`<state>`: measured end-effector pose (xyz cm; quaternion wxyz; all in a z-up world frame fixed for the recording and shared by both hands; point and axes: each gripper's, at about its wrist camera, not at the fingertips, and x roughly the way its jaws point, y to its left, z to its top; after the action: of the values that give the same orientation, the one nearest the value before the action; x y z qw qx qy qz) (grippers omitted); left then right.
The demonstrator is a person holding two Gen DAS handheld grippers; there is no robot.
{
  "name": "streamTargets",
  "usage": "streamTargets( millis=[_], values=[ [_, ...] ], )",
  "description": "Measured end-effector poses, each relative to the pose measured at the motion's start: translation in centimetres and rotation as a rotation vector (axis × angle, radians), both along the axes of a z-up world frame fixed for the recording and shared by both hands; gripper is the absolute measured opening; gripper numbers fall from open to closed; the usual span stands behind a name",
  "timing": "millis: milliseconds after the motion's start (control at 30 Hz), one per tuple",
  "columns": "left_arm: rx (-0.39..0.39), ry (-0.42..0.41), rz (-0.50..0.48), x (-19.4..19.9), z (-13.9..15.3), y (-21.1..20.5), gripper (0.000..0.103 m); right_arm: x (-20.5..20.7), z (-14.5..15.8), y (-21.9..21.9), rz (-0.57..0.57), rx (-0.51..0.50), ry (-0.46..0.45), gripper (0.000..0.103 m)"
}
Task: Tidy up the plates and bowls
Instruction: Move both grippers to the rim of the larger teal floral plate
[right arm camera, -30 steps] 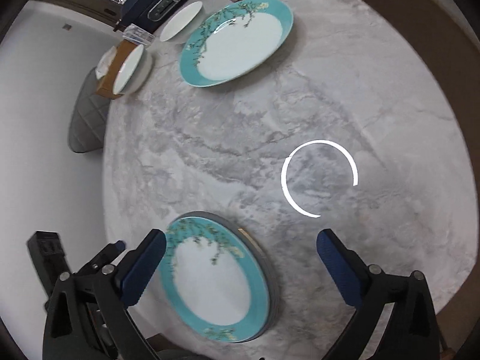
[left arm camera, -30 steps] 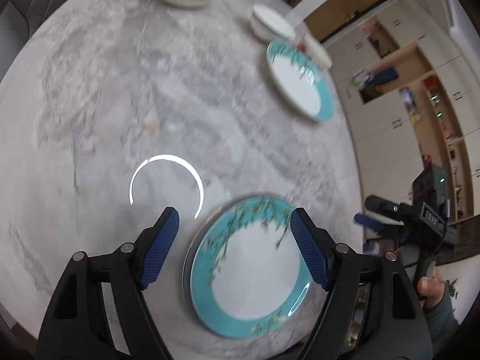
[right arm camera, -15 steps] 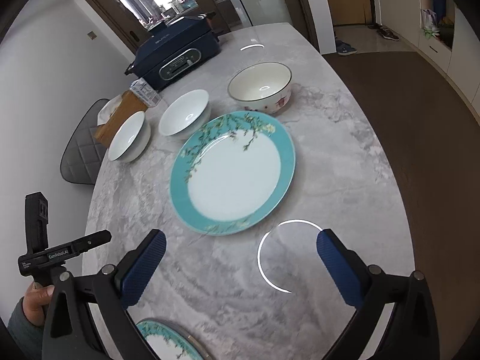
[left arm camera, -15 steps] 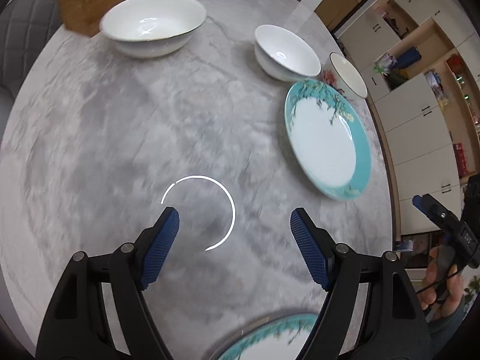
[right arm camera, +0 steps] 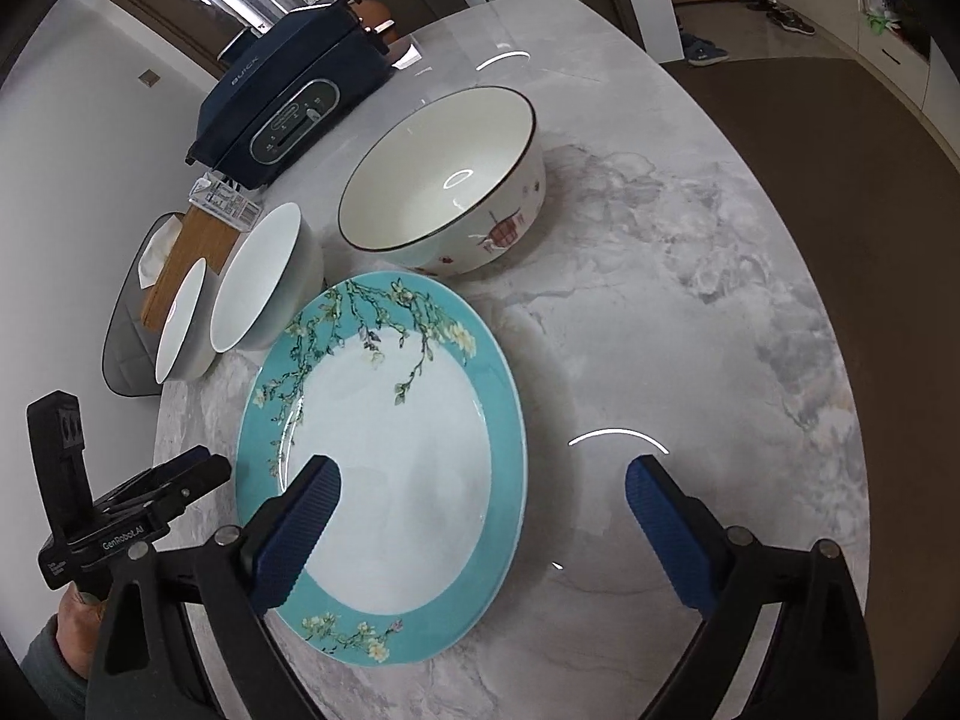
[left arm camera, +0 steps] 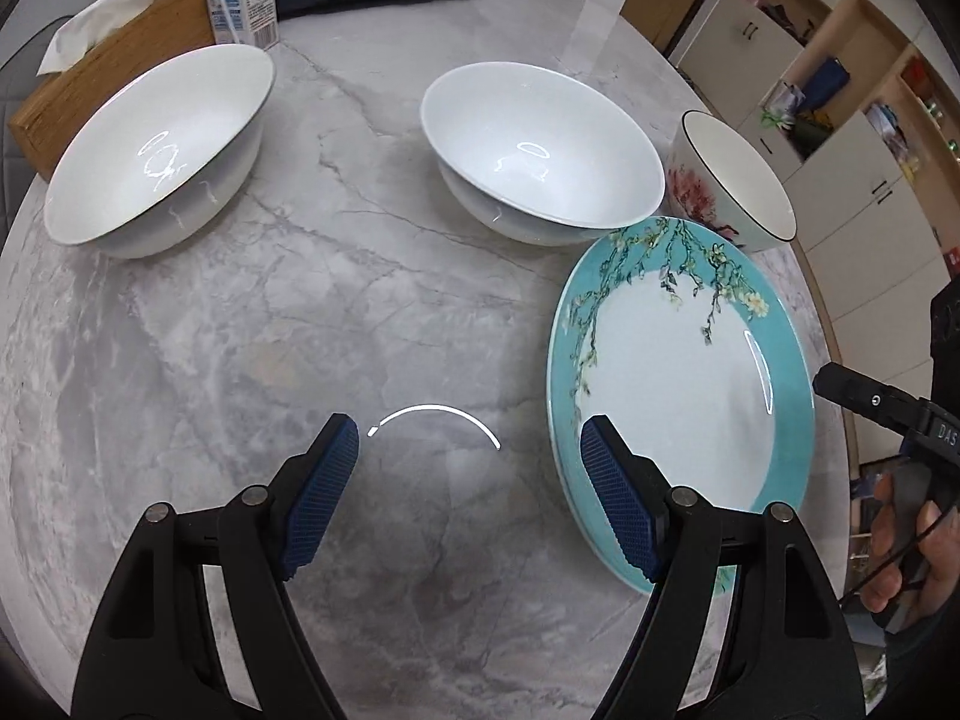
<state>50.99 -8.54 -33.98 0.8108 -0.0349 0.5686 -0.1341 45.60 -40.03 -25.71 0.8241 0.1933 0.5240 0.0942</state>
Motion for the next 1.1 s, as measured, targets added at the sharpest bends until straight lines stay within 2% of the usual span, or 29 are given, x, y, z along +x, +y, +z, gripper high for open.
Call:
streamTargets(
  millis=[67, 333, 1100],
  values=[
    [-0.013, -0.013, -0.016, 0.2, -0.1, -0.5, 0.075, 0.3, 0.0, 0.5, 0.027, 0.008, -0.006, 0.098],
    [0.025, -0.069, -0.061, 1.0, 0.1, -2.8, 0.074, 1.2, -0.4, 1.3, 0.051, -0.017, -0.009, 0.097],
    [0.022, -0.054, -0.089, 1.7, -1.1, -4.7, 0.074, 1.7, -1.6, 1.6, 0.057, 0.007, 0.022, 0.093]
  ],
)
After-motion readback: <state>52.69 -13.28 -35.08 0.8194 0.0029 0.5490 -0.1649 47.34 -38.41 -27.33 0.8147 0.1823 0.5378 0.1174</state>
